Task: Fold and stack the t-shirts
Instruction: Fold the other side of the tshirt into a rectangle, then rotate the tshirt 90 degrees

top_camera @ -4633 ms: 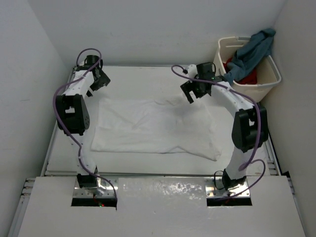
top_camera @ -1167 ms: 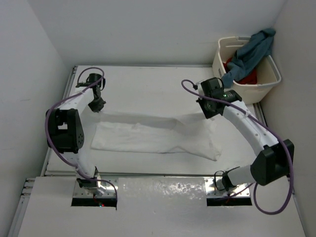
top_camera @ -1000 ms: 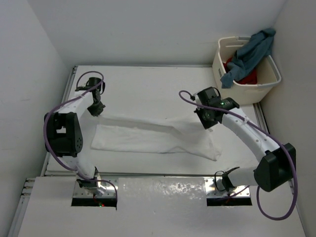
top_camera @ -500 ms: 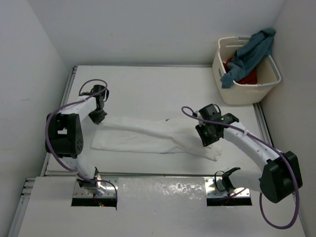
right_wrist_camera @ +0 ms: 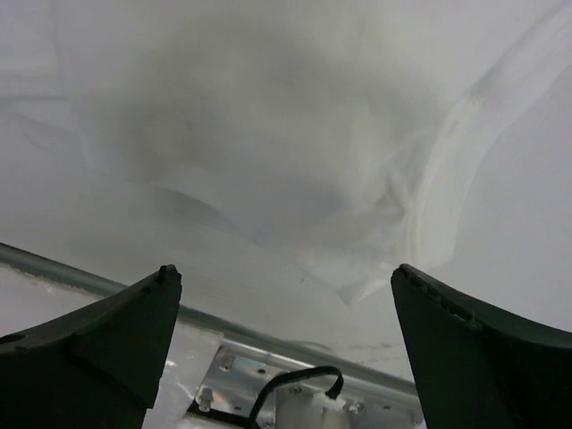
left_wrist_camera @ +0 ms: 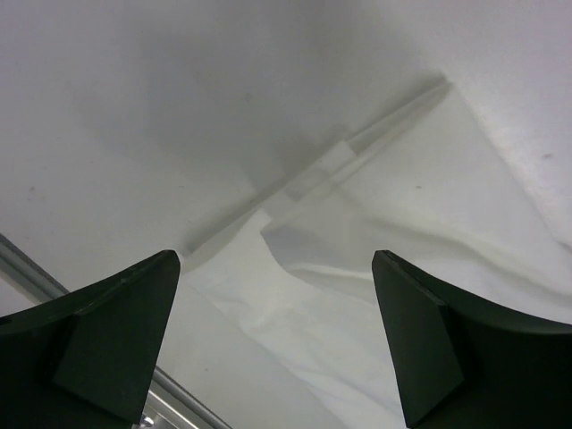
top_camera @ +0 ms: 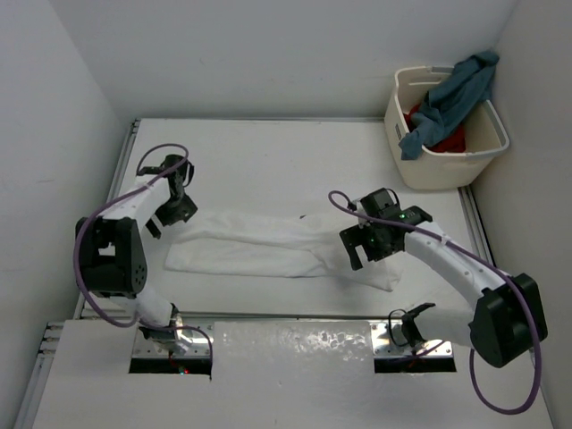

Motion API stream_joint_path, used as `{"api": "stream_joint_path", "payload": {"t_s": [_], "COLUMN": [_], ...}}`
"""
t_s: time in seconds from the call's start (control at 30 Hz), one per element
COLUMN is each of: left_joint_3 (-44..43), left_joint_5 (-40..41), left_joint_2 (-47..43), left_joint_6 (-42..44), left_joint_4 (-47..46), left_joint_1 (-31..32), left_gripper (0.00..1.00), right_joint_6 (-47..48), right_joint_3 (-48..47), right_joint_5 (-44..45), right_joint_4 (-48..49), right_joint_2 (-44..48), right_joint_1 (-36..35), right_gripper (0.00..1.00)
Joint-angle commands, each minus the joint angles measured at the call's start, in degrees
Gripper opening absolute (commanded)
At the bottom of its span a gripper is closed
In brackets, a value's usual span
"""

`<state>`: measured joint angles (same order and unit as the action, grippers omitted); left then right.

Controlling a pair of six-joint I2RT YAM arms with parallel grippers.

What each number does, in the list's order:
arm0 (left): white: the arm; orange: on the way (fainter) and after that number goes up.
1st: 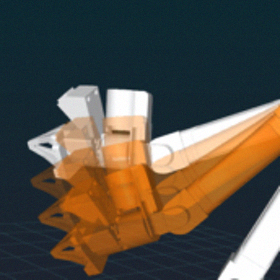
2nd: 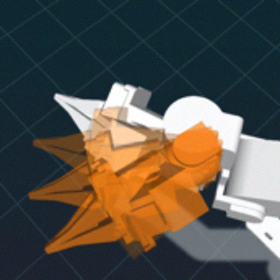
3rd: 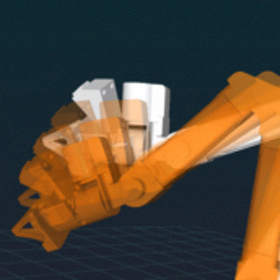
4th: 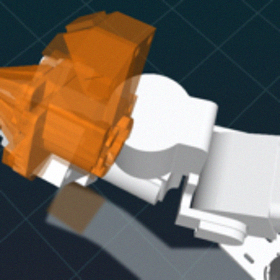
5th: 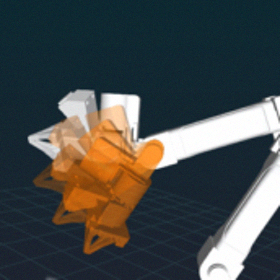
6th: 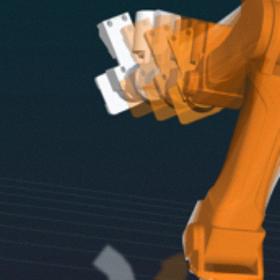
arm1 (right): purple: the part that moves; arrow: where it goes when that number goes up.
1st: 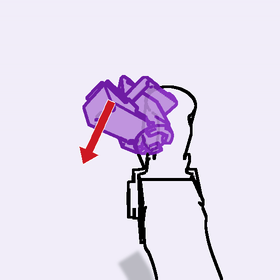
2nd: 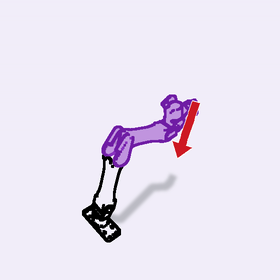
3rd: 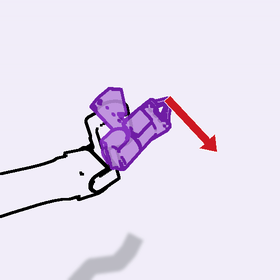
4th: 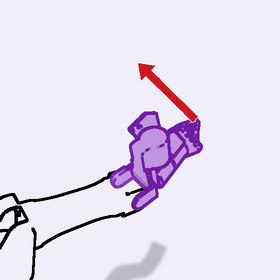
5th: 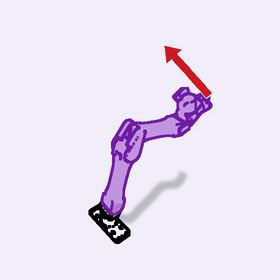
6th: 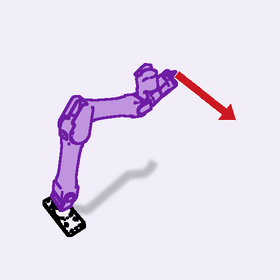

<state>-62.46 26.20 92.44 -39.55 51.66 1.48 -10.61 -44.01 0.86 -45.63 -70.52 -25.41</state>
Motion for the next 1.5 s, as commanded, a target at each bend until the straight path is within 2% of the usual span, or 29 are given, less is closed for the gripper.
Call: {"api": "stream_joint_path", "payload": {"t_s": [0.0, 0.03, 0.07, 0.2, 0.4, 0.6, 0.73, 0.8, 0.93, 1.03, 1.17, 1.23, 1.33, 1.47], "left_joint_3": [-4.5, -4.8, -5.2, -5.7, 1.2, 9.7, 13.5, 14.2, 15.2, 18.3, 23.2, 25.3, 26.7, 23.8], "left_joint_5": [-1.2, -2.3, -3.3, -6.9, -18.6, -17.9, -12.9, -13.0, -14.1, -16.5, -18.5, -22.1, -25.9, -29.2], "left_joint_2": [-4.4, -5.0, -5.9, -6.1, -5.6, -1.2, 4.8, 8.9, 11.3, 6.9, -2.8, -6.6, -12.7, -12.5], "left_joint_6": [-0.7, -0.4, 0.0, -0.3, -0.9, -1.1, -1.4, -1.7, -2.5, -2.6, -6.1, -8.9, -11.9, -13.4], "left_joint_4": [1.9, 1.4, -0.2, -2.7, -13.8, -20.1, -20.5, -20.8, -18.9, -17.9, -10.6, -9.2, -6.5, -3.9], "left_joint_1": [0.6, 0.6, 0.7, 4.0, 7.2, 7.3, 7.0, 6.9, 7.0, 7.4, 8.7, 10.9, 16.3, 26.4], "left_gripper": [0.9, 0.92, 0.99, 1.0, 1.0, 1.0, 1.0, 1.0, 1.0, 1.0, 1.0, 1.0, 1.0, 1.0], "right_joint_6": [-0.5, -1.3, -1.8, -3.4, -6.4, -8.8, -10.7, -10.8, -11.4, -10.8, -8.5, -6.7, -4.7, -2.3], "right_joint_3": [-3.1, -3.3, -3.5, -3.5, -0.7, 2.0, 4.2, 3.7, -0.5, -7.4, -24.0, -33.9, -47.8, -66.0], "right_joint_5": [-0.5, -0.5, -0.6, -1.5, -3.1, -1.9, -3.8, -3.3, -2.0, -1.7, -2.1, -3.1, -7.7, -10.9], "right_joint_4": [3.9, 4.5, 5.0, 8.3, 13.6, 17.2, 19.3, 19.4, 18.2, 17.5, 15.9, 14.7, 12.8, 12.8], "right_joint_2": [1.8, 1.7, 1.4, -0.3, -4.6, -10.8, -15.5, -17.5, -25.4, -31.1, -43.9, -51.0, -60.3, -69.7], "right_joint_1": [-0.3, -0.3, -0.3, -0.3, -0.2, 2.3, 5.5, 6.6, 8.3, 8.5, 8.4, 8.4, 8.0, 7.0], "right_gripper": [0.99, 0.99, 0.99, 0.99, 0.99, 0.99, 0.99, 0.99, 0.99, 0.99, 0.99, 0.99, 0.99, 0.99]}}
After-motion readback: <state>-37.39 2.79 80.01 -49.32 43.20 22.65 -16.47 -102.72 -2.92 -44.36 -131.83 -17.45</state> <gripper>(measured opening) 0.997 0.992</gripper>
